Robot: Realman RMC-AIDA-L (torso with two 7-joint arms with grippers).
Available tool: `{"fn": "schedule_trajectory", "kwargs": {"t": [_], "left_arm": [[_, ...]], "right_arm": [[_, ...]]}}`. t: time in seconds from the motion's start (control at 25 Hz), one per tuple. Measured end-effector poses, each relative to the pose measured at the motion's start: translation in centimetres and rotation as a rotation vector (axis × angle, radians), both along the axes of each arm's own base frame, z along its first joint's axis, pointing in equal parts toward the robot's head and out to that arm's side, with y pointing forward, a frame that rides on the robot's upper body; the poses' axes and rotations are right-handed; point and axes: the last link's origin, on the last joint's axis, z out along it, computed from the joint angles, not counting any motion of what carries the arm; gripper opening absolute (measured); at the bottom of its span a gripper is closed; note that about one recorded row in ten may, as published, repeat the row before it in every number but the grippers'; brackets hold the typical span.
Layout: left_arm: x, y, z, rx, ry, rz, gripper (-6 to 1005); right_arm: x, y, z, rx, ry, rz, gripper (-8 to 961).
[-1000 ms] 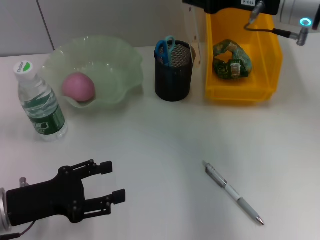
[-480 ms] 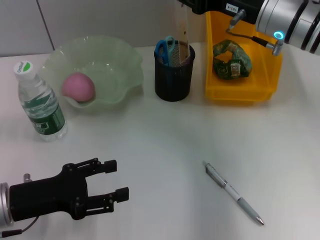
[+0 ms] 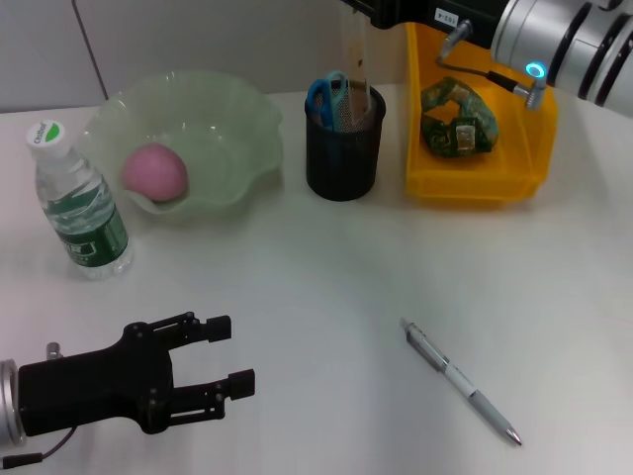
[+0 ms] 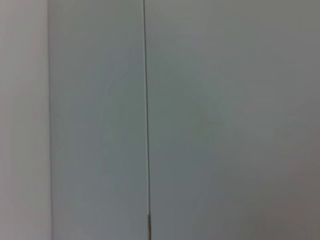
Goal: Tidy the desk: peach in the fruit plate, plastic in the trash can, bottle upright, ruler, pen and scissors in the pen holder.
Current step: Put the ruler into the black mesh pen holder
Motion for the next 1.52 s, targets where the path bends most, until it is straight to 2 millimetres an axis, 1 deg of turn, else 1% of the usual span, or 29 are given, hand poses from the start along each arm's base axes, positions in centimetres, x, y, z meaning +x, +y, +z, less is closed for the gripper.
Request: {"fn": "schedule_trajectory", "kwargs": {"t": [0.36, 0.56, 0.84, 1.16, 1.52], "left_arm": [[-0.1, -0.1, 0.1, -0.001, -0.001, 0.001, 803], [-0.1, -0.1, 0.1, 0.002, -0.003, 0.003, 803], [-0.1, 0.0, 0.3, 0.005, -0.001, 0.004, 803], [0.0, 0.1, 0.3, -0.003, -0.008, 0.002, 803], [0.0, 0.1, 0.5, -0.002, -0.008, 0.0, 803]], "right_arm": [[-0.7, 1.4, -1.4, 0.022, -0.034, -0.011, 420], [-0.7, 1.8, -2.0, 0.036, -0.047, -0.023, 425], [-0.2, 2.0, -2.4, 0.029, -0.053, -0.053, 431], [0.3, 2.0, -3.7, 0.003, -0.078, -0.076, 437], [0.8, 1.9, -4.2, -0.001, -0.099, -0.09, 445]]}}
